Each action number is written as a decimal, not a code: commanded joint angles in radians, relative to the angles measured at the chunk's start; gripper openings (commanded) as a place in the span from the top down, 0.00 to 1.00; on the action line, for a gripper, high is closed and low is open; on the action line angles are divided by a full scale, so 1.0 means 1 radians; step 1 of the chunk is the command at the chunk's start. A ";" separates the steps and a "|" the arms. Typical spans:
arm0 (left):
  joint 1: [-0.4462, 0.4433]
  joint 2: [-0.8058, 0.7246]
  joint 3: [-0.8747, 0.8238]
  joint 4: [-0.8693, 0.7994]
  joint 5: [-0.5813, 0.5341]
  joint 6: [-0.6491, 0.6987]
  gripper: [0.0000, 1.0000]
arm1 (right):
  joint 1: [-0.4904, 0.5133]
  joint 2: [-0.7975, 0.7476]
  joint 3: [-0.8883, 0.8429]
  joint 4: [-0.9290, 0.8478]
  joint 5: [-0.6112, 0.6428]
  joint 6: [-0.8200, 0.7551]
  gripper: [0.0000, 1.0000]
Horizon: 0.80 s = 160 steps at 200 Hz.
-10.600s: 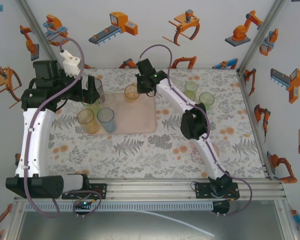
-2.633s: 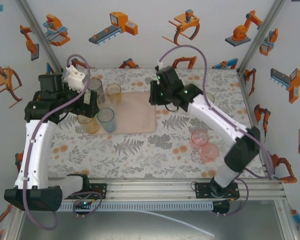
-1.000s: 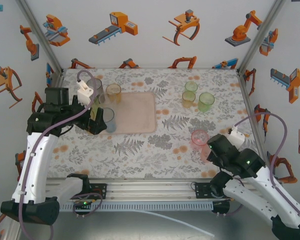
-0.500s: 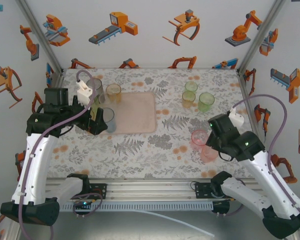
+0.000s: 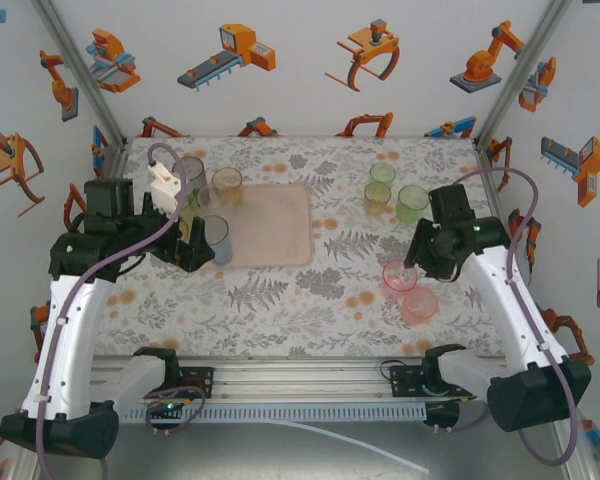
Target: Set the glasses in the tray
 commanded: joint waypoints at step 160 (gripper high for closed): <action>-0.004 -0.009 0.000 0.027 0.014 -0.027 0.03 | -0.071 0.146 -0.121 0.186 0.013 -0.070 0.58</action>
